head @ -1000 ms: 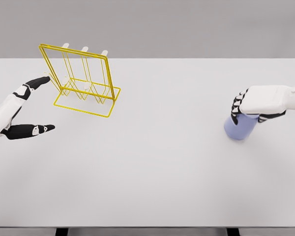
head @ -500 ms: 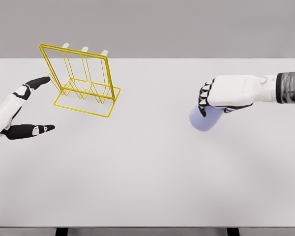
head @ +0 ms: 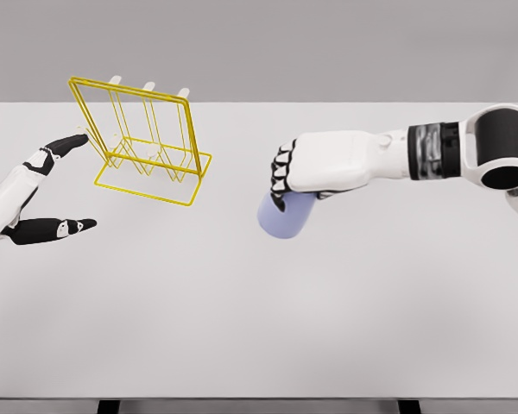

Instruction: Place the cup on the cup holder with both arms

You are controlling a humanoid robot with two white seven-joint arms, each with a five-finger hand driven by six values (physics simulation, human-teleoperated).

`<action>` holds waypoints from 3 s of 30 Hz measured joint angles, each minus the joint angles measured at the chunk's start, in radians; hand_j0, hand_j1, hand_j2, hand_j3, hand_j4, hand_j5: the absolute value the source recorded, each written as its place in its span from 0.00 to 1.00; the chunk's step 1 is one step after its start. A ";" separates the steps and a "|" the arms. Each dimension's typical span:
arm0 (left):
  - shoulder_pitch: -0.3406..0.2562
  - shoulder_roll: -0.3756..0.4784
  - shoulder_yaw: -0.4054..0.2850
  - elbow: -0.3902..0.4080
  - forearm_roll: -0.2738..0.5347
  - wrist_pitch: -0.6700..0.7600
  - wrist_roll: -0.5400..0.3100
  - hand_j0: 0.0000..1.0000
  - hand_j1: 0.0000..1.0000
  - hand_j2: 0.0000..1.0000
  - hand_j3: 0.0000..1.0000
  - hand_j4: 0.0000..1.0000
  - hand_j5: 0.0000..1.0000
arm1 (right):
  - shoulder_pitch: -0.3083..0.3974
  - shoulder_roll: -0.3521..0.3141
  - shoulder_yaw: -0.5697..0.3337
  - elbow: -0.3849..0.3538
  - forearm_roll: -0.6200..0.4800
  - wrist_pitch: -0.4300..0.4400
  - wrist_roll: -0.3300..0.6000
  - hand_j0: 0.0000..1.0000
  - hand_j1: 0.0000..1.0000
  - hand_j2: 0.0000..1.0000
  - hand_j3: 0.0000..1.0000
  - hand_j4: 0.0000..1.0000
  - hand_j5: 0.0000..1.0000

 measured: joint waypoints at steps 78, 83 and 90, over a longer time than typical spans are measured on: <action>-0.115 0.115 0.079 -0.006 -0.314 0.000 -0.011 1.00 1.00 1.00 1.00 1.00 1.00 | 0.857 0.100 -1.075 0.067 0.115 0.001 -0.001 1.00 1.00 1.00 1.00 1.00 1.00; -0.176 0.131 0.055 -0.007 -0.464 0.000 -0.014 1.00 1.00 1.00 1.00 1.00 1.00 | 0.893 0.107 -1.022 -0.005 0.116 0.000 -0.001 1.00 1.00 1.00 1.00 1.00 1.00; -0.333 0.178 -0.103 -0.004 -0.512 -0.001 -0.254 1.00 1.00 1.00 1.00 1.00 1.00 | 0.917 0.111 -1.015 -0.061 0.115 0.000 -0.001 1.00 1.00 1.00 1.00 1.00 1.00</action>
